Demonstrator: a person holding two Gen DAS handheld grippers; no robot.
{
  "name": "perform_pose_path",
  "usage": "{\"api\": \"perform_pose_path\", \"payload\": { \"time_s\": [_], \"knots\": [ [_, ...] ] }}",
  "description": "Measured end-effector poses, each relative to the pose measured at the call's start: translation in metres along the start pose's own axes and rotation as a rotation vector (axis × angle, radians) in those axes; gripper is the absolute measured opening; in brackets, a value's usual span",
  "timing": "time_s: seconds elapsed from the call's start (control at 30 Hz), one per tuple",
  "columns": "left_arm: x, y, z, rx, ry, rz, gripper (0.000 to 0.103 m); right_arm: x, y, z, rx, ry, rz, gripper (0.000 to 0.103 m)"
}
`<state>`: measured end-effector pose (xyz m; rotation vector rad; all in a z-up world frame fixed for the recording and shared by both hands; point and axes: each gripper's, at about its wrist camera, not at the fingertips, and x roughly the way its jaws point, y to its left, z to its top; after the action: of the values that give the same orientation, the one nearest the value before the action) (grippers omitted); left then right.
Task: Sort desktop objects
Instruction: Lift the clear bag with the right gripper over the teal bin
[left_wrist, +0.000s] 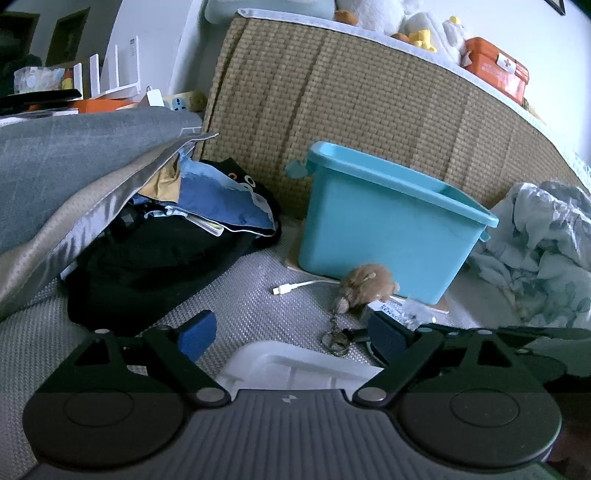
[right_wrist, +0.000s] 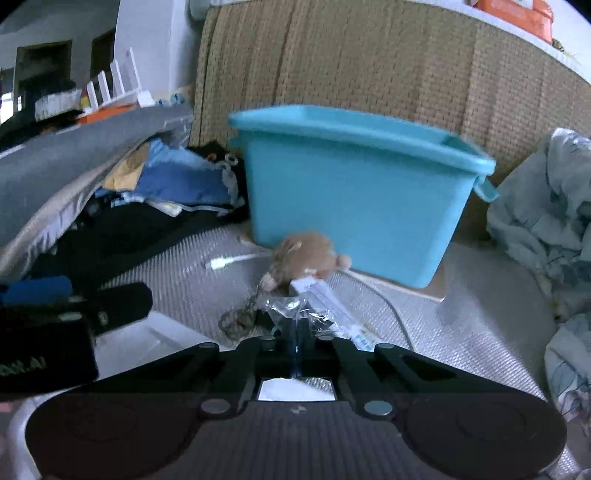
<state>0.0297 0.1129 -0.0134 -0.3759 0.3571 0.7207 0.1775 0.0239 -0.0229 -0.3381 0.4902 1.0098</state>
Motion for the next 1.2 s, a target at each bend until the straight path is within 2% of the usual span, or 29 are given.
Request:
{"api": "perform_pose_path", "payload": {
  "time_s": [0.4, 0.83, 1.2],
  "knots": [
    [0.001, -0.005, -0.002, 0.021, 0.012, -0.019, 0.093, -0.027, -0.025, 0.021, -0.052, -0.095, -0.039, 0.001],
    [0.003, -0.015, -0.006, 0.076, 0.036, -0.046, 0.093, -0.037, -0.056, 0.097, -0.024, -0.237, -0.086, 0.001],
    [0.007, -0.022, -0.01, 0.125, 0.051, -0.069, 0.093, -0.003, -0.077, 0.125, 0.044, -0.208, -0.098, 0.001]
  ]
}}
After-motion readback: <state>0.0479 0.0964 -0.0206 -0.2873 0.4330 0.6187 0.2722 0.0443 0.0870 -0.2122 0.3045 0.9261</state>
